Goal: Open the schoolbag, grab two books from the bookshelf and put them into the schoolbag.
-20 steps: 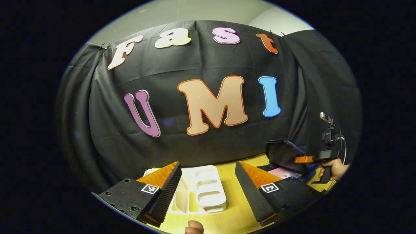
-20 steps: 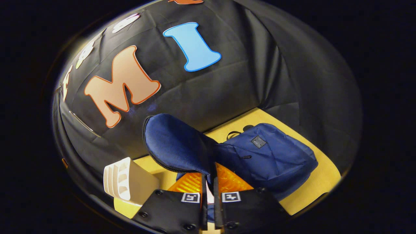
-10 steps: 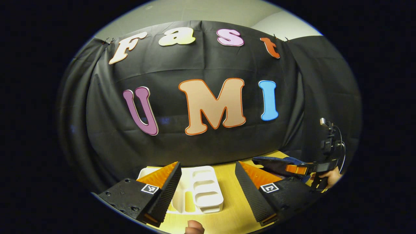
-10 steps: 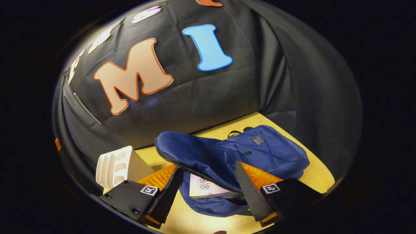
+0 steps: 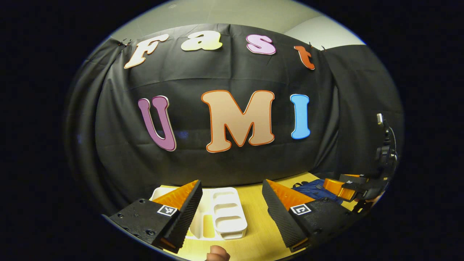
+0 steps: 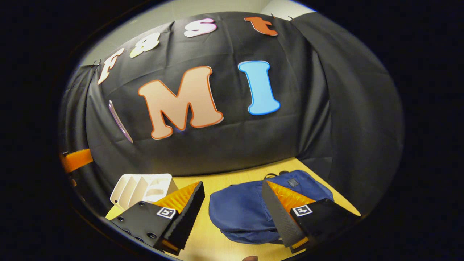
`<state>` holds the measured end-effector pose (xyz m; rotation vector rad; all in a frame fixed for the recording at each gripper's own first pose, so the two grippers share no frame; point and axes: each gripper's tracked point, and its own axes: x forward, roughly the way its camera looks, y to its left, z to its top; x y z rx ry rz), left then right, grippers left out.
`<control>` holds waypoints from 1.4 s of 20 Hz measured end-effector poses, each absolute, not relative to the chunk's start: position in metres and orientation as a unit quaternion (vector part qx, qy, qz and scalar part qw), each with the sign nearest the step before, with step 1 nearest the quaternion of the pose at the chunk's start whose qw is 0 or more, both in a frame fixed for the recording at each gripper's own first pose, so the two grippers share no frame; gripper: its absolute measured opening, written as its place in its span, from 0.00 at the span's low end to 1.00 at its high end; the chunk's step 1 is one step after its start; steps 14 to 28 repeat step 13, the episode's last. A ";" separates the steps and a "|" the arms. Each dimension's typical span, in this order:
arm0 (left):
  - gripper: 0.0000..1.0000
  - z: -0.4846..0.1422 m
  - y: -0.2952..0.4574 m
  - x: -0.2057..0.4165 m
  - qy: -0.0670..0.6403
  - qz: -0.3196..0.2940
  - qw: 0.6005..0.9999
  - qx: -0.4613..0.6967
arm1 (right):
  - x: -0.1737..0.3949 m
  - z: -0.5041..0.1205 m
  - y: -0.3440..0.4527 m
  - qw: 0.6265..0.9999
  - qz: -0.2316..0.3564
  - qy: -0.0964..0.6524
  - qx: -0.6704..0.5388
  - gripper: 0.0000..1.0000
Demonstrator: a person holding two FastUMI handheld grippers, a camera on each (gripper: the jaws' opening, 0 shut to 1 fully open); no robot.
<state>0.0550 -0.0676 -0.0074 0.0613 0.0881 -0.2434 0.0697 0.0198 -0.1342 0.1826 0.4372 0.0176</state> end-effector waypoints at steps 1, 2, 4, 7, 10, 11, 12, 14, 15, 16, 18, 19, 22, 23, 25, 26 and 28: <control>0.97 -0.008 -0.066 0.056 0.043 -0.121 0.991 0.030 | 0.071 -0.123 0.024 0.974 0.011 0.208 0.086 0.99; 1.00 -0.009 -0.066 0.055 0.046 -0.122 0.991 0.031 | 0.069 -0.114 0.028 0.977 0.018 0.198 0.080 0.97; 0.96 -0.009 -0.063 0.053 0.045 -0.121 0.991 0.027 | 0.068 -0.099 0.032 0.981 0.021 0.181 0.067 0.98; 0.96 -0.010 -0.060 0.051 0.045 -0.121 0.991 0.023 | 0.068 -0.074 0.038 0.986 0.022 0.153 0.068 0.99; 0.96 -0.008 -0.058 0.050 0.044 -0.123 0.991 0.024 | 0.070 -0.059 0.040 0.990 0.023 0.131 0.054 0.95; 0.96 -0.006 -0.058 0.050 0.042 -0.124 0.991 0.024 | 0.071 -0.054 0.043 0.990 0.025 0.128 0.053 0.99; 0.96 -0.006 -0.057 0.049 0.041 -0.124 0.991 0.025 | 0.070 -0.052 0.045 0.991 0.026 0.123 0.053 0.99; 0.96 -0.006 -0.056 0.049 0.040 -0.125 0.991 0.026 | 0.070 -0.049 0.047 0.991 0.026 0.122 0.054 1.00; 0.96 -0.006 -0.056 0.049 0.040 -0.125 0.991 0.026 | 0.070 -0.049 0.047 0.991 0.026 0.122 0.054 1.00; 0.96 -0.006 -0.056 0.049 0.040 -0.125 0.991 0.026 | 0.070 -0.049 0.047 0.991 0.026 0.122 0.054 1.00; 0.96 -0.006 -0.056 0.049 0.040 -0.125 0.991 0.026 | 0.070 -0.049 0.047 0.991 0.026 0.122 0.054 1.00; 0.96 -0.006 -0.056 0.049 0.040 -0.125 0.991 0.026 | 0.070 -0.049 0.047 0.991 0.026 0.122 0.054 1.00; 0.96 -0.006 -0.056 0.049 0.040 -0.125 0.991 0.026 | 0.070 -0.049 0.047 0.991 0.026 0.122 0.054 1.00; 0.96 -0.006 -0.056 0.049 0.040 -0.125 0.991 0.026 | 0.070 -0.049 0.047 0.991 0.026 0.122 0.054 1.00; 0.96 -0.006 -0.056 0.049 0.040 -0.125 0.991 0.026 | 0.070 -0.049 0.047 0.991 0.026 0.122 0.054 1.00; 0.96 -0.006 -0.056 0.049 0.040 -0.125 0.991 0.026 | 0.070 -0.049 0.047 0.991 0.026 0.122 0.054 1.00; 0.96 -0.006 -0.056 0.049 0.040 -0.125 0.991 0.026 | 0.070 -0.049 0.047 0.991 0.026 0.122 0.054 1.00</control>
